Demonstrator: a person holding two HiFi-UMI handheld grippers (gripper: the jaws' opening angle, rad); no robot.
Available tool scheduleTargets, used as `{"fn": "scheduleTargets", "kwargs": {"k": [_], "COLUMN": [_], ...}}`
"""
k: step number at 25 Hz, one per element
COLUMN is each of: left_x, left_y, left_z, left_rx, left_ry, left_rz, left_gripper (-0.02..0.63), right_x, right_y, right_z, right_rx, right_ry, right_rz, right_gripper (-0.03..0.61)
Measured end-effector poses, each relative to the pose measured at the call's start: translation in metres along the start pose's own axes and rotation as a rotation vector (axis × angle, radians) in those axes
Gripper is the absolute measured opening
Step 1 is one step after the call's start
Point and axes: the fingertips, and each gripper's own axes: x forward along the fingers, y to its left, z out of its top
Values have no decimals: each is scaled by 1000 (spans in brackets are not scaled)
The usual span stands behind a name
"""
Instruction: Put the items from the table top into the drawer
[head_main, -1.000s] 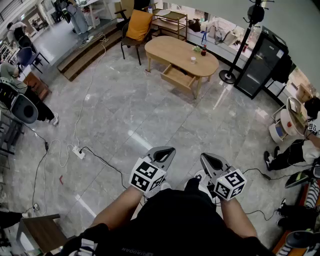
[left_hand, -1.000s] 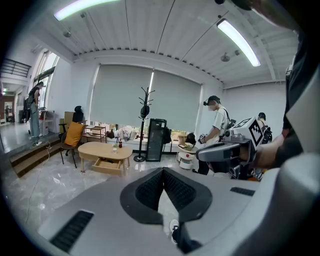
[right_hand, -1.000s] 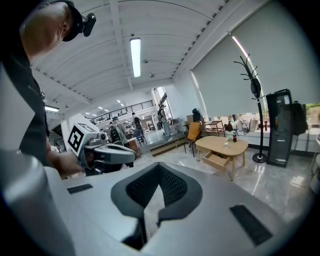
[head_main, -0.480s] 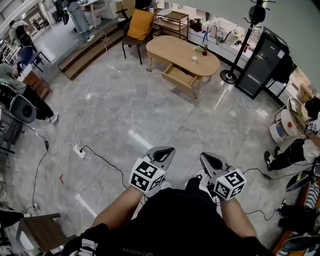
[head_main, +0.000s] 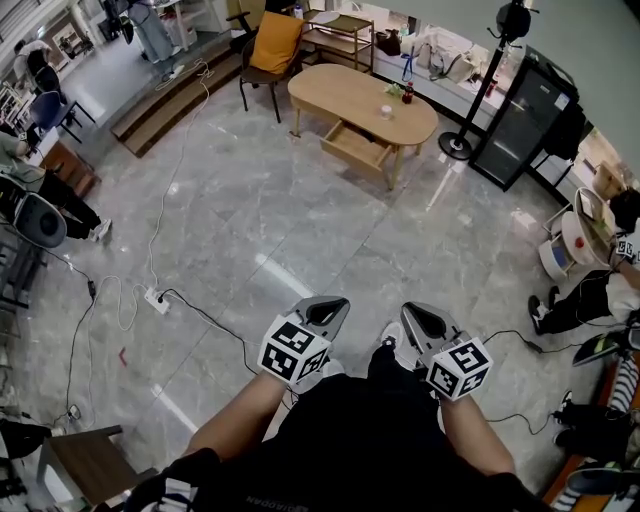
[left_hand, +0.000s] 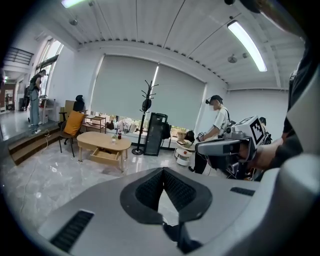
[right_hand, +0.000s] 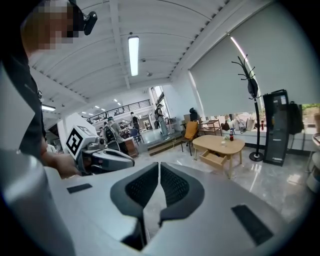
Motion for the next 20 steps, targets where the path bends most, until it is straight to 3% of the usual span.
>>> {"fn": "scheduleTargets", "kwargs": {"k": [12,20], "left_x": [55,134], "left_y": [13,30], "left_z": [29,91], "left_rx": [11,21], "left_ry": [22,14], "left_rz": [27,62], "left_gripper": [5,5], "right_x": [17,39], "right_y": [-68,-165], "right_z": [14,57], "right_rx": [66,60], "right_ry": [-1,-17], "right_rz": [12,48], "right_gripper": [5,5]}}
